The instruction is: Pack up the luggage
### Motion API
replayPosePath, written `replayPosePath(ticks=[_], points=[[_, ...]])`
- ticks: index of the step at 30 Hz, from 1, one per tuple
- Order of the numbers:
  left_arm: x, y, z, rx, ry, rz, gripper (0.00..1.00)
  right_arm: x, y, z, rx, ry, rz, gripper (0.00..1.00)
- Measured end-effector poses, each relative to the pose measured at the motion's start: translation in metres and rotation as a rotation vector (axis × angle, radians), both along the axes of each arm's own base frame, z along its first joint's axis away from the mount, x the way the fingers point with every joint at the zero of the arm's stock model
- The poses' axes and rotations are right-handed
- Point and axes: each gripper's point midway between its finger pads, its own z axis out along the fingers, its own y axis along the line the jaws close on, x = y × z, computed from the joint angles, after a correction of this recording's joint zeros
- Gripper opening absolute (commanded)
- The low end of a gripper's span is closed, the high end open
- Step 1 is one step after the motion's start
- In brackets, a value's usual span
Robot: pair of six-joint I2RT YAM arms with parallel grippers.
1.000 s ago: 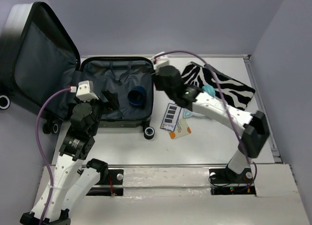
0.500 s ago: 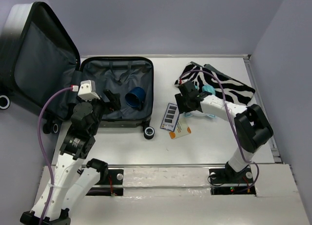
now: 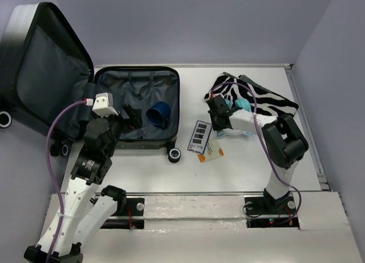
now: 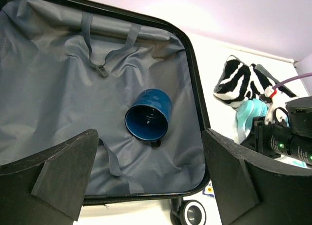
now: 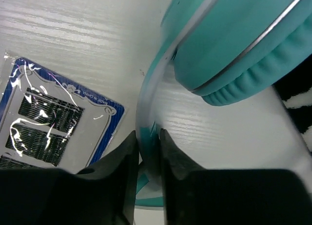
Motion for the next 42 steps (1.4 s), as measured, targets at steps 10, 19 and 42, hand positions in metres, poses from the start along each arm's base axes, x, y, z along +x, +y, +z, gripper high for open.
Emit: replayPosePath(ticks=[10, 19, 42], points=[[-0.001, -0.003, 0.001, -0.004, -0.003, -0.018, 0.99, 0.005, -0.002, 0.044, -0.010, -0.098, 0.030, 0.07], [-0.002, -0.003, 0.003, -0.008, -0.012, -0.022, 0.99, 0.007, 0.108, 0.214, 0.213, -0.409, 0.245, 0.07], [-0.011, 0.013, 0.018, -0.020, -0.067, 0.044, 0.99, 0.013, 0.334, 0.202, 0.496, -0.361, 0.698, 0.83]])
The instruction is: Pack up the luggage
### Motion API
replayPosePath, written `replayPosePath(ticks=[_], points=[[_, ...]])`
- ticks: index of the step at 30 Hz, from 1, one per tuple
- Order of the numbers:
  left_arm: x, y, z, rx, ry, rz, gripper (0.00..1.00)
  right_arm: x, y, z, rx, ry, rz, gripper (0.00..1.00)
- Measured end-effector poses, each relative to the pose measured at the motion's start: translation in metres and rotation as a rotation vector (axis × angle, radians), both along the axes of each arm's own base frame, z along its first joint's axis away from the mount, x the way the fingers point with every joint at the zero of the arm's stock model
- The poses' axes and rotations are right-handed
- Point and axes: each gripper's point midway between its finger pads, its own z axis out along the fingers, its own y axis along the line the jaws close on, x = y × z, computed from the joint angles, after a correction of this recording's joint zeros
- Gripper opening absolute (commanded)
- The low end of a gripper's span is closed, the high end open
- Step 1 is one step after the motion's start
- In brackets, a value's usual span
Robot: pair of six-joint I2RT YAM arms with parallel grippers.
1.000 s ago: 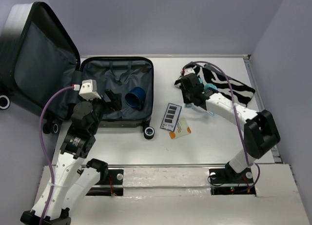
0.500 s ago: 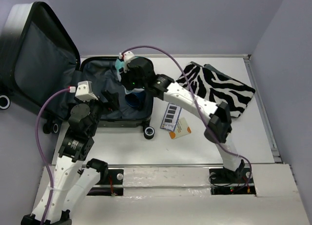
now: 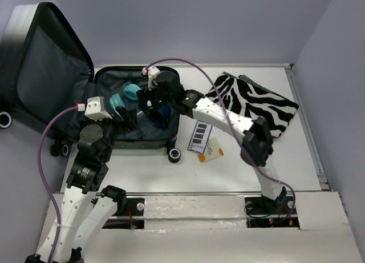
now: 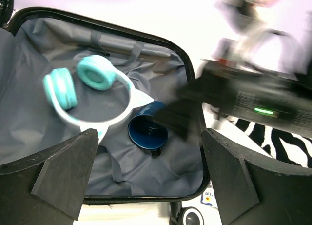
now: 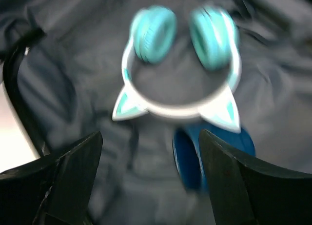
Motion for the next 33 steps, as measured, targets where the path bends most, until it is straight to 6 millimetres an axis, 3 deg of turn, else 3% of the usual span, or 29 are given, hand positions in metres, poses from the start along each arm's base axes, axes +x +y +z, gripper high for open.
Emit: replayPosePath(ticks=[4, 5, 7, 9, 11, 12, 15, 20, 23, 32, 33], points=[[-0.002, -0.002, 0.002, -0.002, -0.006, -0.010, 0.99, -0.015, -0.080, 0.012, -0.022, 0.023, -0.120, 0.82], [-0.002, -0.003, 0.002, -0.003, -0.008, -0.013, 0.99, -0.018, -0.118, 0.019, -0.017, 0.024, -0.191, 0.83], [-0.003, -0.004, 0.002, -0.004, -0.009, -0.019, 0.99, -0.018, -0.161, 0.017, -0.017, 0.029, -0.287, 0.88], [-0.003, -0.006, 0.002, -0.004, -0.008, -0.028, 0.99, -0.016, -0.210, 0.002, -0.033, 0.060, -0.418, 0.91], [-0.003, -0.007, 0.002, -0.004, -0.007, -0.035, 0.99, -0.019, -0.236, -0.026, -0.067, 0.107, -0.503, 0.94], [-0.003, -0.008, 0.002, -0.004, -0.007, -0.037, 0.99, -0.021, -0.241, -0.036, -0.085, 0.123, -0.523, 0.94], [-0.003, -0.008, 0.001, -0.003, -0.004, -0.041, 0.99, -0.032, -0.253, -0.098, -0.207, 0.233, -0.576, 0.97], [-0.003, -0.009, 0.001, -0.003, -0.004, -0.042, 0.99, -0.034, -0.263, -0.161, -0.333, 0.337, -0.652, 1.00], [-0.003, -0.009, 0.001, -0.003, -0.004, -0.043, 0.99, -0.035, -0.266, -0.178, -0.369, 0.376, -0.681, 1.00], [-0.003, -0.010, 0.002, -0.004, -0.006, -0.051, 0.99, -0.040, -0.261, -0.205, -0.378, 0.458, -0.705, 1.00], [-0.003, -0.010, 0.002, -0.005, -0.006, -0.052, 0.99, -0.039, -0.259, -0.206, -0.375, 0.460, -0.705, 0.96]])
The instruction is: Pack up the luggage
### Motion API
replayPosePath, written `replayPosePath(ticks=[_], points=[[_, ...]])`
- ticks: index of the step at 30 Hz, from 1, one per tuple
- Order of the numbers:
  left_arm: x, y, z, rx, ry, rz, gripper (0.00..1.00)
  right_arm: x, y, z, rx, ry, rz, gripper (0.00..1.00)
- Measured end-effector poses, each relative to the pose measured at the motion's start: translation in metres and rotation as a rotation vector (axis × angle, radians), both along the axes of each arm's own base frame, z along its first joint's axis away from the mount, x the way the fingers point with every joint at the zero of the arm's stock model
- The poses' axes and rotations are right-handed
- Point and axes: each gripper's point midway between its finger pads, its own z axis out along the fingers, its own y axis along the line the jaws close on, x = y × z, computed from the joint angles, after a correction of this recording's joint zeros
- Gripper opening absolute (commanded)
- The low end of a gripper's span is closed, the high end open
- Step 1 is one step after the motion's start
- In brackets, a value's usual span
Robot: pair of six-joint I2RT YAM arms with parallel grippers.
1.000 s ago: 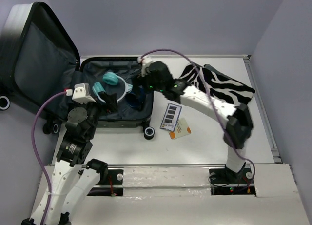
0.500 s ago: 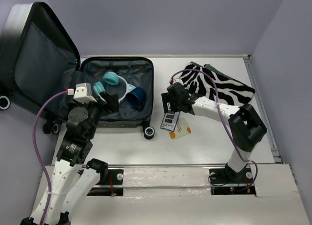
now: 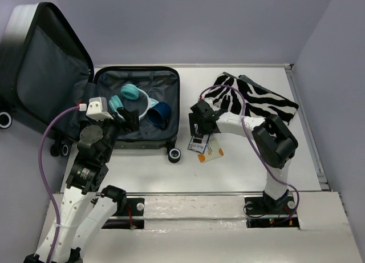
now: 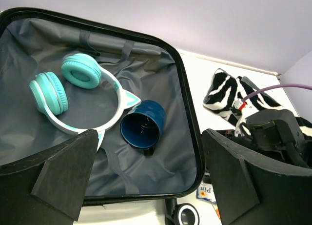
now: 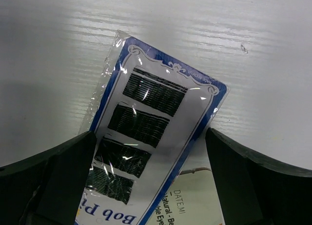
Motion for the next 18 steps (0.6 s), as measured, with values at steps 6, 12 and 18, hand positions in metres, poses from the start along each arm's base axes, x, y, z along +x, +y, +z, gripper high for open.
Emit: replayPosePath(ticks=[6, 12, 18], points=[[0.000, -0.001, 0.001, -0.001, -0.004, -0.006, 0.99, 0.007, 0.005, 0.000, 0.005, -0.006, -0.008, 0.63], [0.000, -0.001, 0.001, -0.002, -0.005, -0.006, 0.99, 0.017, 0.009, 0.003, 0.010, -0.033, -0.021, 0.25], [0.000, -0.002, 0.001, -0.002, -0.006, -0.007, 0.99, 0.025, 0.018, 0.014, 0.041, -0.061, -0.032, 0.07]])
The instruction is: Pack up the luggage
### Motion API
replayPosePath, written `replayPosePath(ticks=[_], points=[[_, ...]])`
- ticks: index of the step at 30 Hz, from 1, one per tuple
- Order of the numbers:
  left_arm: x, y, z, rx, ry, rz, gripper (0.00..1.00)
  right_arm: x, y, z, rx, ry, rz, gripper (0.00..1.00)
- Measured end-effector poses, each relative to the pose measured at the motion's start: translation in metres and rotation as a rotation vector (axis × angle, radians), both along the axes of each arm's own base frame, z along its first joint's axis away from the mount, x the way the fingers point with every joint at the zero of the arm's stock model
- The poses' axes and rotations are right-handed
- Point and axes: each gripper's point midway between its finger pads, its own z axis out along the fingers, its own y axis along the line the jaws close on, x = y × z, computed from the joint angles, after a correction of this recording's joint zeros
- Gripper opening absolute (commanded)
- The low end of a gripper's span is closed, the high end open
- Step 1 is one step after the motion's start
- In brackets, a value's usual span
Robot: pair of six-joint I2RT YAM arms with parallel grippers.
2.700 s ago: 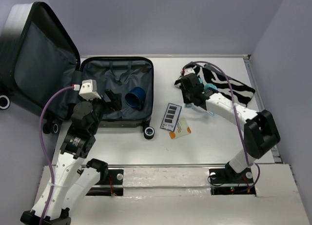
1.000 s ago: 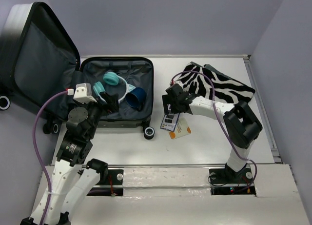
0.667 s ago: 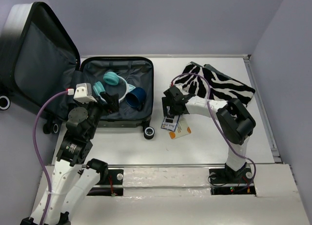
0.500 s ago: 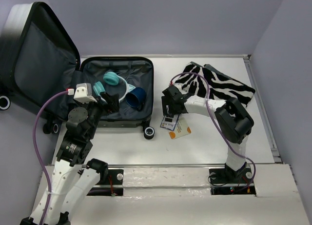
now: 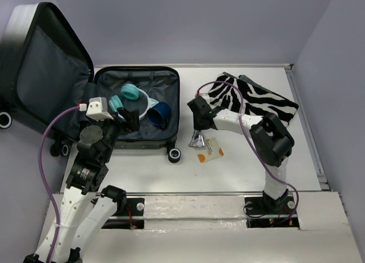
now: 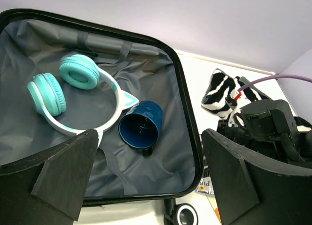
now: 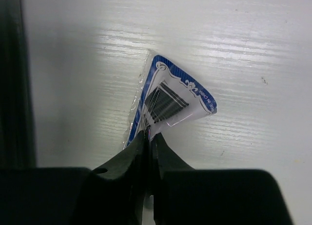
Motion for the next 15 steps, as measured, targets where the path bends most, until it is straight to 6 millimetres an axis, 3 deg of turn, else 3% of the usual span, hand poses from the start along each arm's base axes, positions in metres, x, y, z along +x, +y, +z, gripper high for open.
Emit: replayPosePath(ticks=[4, 7, 11, 13, 14, 15], points=[[0.000, 0.000, 0.000, 0.000, 0.000, -0.002, 0.99, 0.004, -0.004, 0.012, -0.007, -0.036, -0.017, 0.07], [0.000, 0.000, 0.000, 0.000, 0.000, -0.003, 0.99, 0.008, -0.007, 0.046, 0.012, -0.108, -0.019, 0.07], [-0.001, -0.002, 0.000, 0.000, 0.000, -0.010, 0.99, 0.009, -0.005, 0.127, 0.098, -0.263, 0.001, 0.07], [-0.001, -0.002, 0.000, -0.001, -0.001, -0.011, 0.99, 0.011, 0.011, 0.180, 0.180, -0.356, 0.034, 0.07], [-0.001, -0.002, 0.000, 0.000, 0.000, -0.011, 0.99, 0.013, 0.021, 0.197, 0.217, -0.384, 0.051, 0.07], [-0.001, -0.002, 0.000, -0.001, -0.001, -0.011, 0.99, 0.018, 0.041, 0.225, 0.278, -0.427, 0.082, 0.07]])
